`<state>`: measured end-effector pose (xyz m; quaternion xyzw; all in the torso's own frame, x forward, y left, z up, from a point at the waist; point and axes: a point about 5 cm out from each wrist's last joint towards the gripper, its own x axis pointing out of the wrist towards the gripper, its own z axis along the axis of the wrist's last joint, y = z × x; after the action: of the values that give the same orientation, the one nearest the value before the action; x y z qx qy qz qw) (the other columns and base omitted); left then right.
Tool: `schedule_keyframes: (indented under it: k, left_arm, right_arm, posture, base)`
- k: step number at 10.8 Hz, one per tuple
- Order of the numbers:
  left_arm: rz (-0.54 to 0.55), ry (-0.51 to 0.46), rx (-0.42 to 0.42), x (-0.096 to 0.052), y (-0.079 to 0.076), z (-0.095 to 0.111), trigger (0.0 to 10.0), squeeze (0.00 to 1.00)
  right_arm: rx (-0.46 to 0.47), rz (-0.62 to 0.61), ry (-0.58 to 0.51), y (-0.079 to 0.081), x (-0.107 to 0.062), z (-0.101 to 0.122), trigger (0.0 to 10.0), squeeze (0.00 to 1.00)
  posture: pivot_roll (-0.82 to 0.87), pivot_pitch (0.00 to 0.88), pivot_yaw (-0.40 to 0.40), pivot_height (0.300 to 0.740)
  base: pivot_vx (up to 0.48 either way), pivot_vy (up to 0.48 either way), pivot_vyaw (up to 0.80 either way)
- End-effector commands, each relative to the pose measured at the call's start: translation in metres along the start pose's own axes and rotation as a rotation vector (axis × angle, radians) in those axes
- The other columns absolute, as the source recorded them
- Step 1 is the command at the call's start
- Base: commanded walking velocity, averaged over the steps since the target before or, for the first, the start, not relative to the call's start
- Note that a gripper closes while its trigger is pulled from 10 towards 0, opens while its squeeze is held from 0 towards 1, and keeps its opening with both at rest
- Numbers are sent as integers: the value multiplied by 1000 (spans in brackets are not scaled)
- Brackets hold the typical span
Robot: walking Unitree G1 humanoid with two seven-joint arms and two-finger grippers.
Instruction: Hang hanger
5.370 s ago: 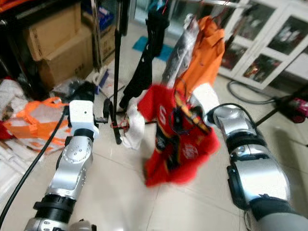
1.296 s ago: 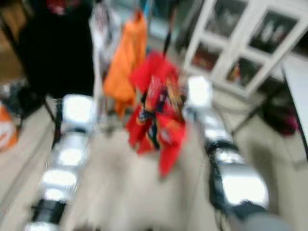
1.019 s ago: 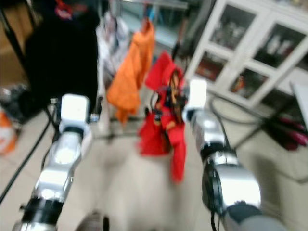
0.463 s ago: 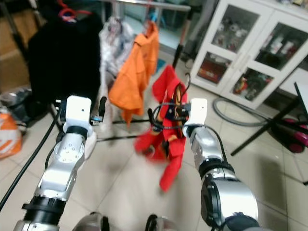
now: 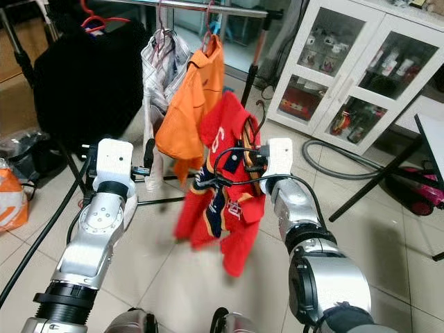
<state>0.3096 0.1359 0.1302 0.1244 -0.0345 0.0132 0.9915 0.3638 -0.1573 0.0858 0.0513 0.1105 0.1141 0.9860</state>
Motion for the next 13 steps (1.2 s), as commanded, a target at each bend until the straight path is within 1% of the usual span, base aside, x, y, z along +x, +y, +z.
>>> schedule_keyframes:
  k: [1,2,4,10,13]
  left_arm:
    - [-21,-2,-8,0,-7,1,10000,0]
    - [-27,-13,-11,0,-8,2,10000,0]
    - [-31,-52,16,1,-9,10,10000,0]
    - [-33,-56,11,2,-9,10,10000,0]
    - [-38,-59,-3,4,-10,12,10000,0]
  right_arm:
    - [-25,-7,-57,-5,3,19,0,0]
    - [-27,-1,-60,-4,4,21,0,0]
    - [-31,2,-75,-4,6,27,0,0]
    - [-39,25,-101,-1,9,39,0,0]
    - [-43,45,-143,8,17,65,0,0]
  posture:
    - [141,54,-141,740]
    - [137,53,-142,740]
    - [136,52,-143,740]
    - [134,54,-142,740]
    - [132,51,-143,740]
  base:
    - [277,0,0]
    - [450,0,0]
    - [450,0,0]
    - [449,0,0]
    - [450,0,0]
